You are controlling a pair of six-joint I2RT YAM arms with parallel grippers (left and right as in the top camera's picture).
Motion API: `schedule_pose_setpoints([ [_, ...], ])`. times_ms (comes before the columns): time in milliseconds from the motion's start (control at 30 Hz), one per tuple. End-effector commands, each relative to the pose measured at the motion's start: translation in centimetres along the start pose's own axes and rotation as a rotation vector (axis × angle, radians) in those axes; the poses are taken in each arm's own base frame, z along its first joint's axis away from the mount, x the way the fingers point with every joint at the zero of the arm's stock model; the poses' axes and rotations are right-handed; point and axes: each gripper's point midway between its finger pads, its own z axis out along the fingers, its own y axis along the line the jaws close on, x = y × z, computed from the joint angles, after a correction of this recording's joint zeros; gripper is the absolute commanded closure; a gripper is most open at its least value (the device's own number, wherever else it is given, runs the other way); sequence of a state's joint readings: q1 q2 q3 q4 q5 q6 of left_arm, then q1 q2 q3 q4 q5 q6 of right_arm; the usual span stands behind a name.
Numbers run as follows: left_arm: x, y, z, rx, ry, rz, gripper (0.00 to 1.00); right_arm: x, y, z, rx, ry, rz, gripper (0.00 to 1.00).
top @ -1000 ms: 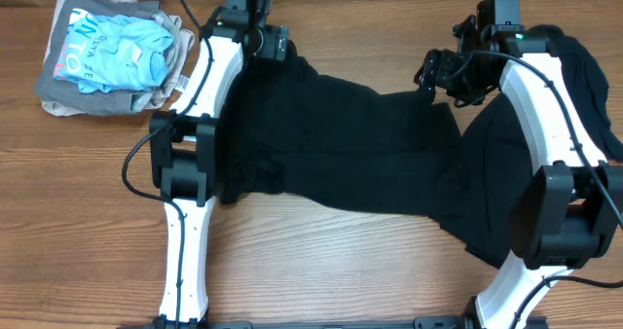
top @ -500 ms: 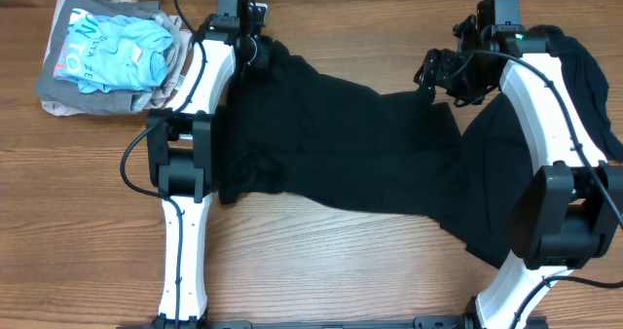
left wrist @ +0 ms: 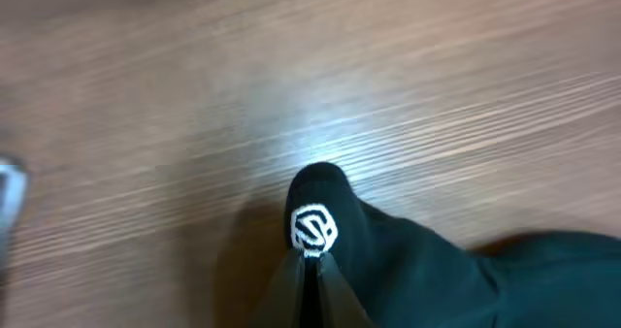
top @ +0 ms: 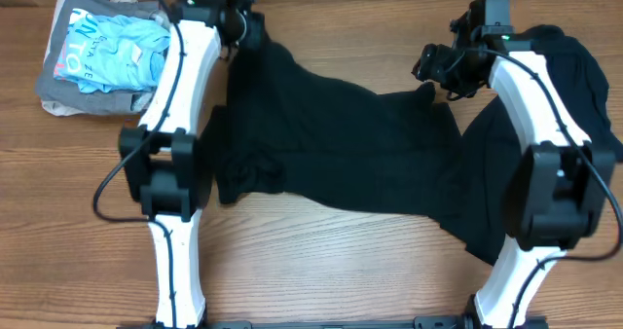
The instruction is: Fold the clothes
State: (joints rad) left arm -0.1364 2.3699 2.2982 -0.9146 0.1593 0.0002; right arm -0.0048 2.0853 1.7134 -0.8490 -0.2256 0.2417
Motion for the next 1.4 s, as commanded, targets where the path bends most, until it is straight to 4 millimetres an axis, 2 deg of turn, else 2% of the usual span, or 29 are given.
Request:
schedule_pose_setpoints([
  [0, -0.8, -1.7, -3.5, 0.000, -0.015, 0.027, 0.96, -0.7, -1.8, 2.0, 0.096, -0.028, 0.068, 0.28],
  [200, 0.7, -2.6, -3.4, 0.007, 0.049, 0.032, 0.96, -0.2, -3.6, 5.3, 0.151, -0.007, 0.104, 0.32],
  [267, 0.9, -2.5, -3.4, -0.012, 0.055, 0.034, 0.96, 0.5, -4.0, 6.7, 0.159, 0.019, 0.106, 0.38],
  [400, 1.2, -2.4, -3.3, -0.051, 0.066, 0.045, 0.96, 0.6, -3.9, 7.7, 0.140, 0.023, 0.108, 0.54],
  [467, 1.4, -2.3, -3.4, -0.062, 0.076, 0.046, 0.96, 0.5, -3.8, 7.8, 0.135, 0.021, 0.108, 0.66],
  [500, 1.4, -2.3, -3.4, -0.062, 0.077, 0.046, 0.96, 0.5, -3.7, 7.8, 0.131, 0.021, 0.109, 0.78],
  [600, 0.9, -1.5, -3.4, -0.109, 0.054, 0.049, 0.96, 0.2, -3.3, 7.3, 0.120, 0.021, 0.108, 0.96],
  [633, 0.6, -1.1, -3.5, -0.132, 0.044, 0.051, 0.96, -0.1, -3.2, 6.8, 0.120, 0.018, 0.109, 0.96],
  [700, -0.2, 0.0, -4.0, -0.199, 0.015, 0.072, 0.96, -1.6, -2.7, 4.6, 0.117, -0.002, 0.111, 0.96],
  [767, -0.8, 1.0, -5.2, -0.270, -0.006, 0.088, 0.96, -3.3, -2.3, 0.8, 0.120, -0.012, 0.101, 0.96],
  [867, -1.1, 1.6, -6.9, -0.318, -0.015, 0.087, 0.96, -3.8, -2.3, -3.3, 0.138, 0.009, 0.116, 0.96],
  [1000, 0.1, 1.2, -8.9, -0.309, 0.027, 0.086, 0.96, -2.2, -2.9, -7.4, 0.174, 0.092, 0.134, 0.96],
  [1100, 1.6, 0.8, -10.1, -0.293, 0.081, 0.064, 0.96, -0.6, -3.4, -9.3, 0.194, 0.148, 0.156, 0.96],
  [1167, 3.6, -0.3, -11.1, -0.234, 0.157, 0.059, 0.96, 0.7, -3.6, -10.6, 0.205, 0.188, 0.153, 0.96],
  [1367, 6.9, -1.8, -12.9, -0.153, 0.284, 0.029, 0.96, 2.0, -3.0, -13.8, 0.206, 0.195, 0.145, 0.96],
])
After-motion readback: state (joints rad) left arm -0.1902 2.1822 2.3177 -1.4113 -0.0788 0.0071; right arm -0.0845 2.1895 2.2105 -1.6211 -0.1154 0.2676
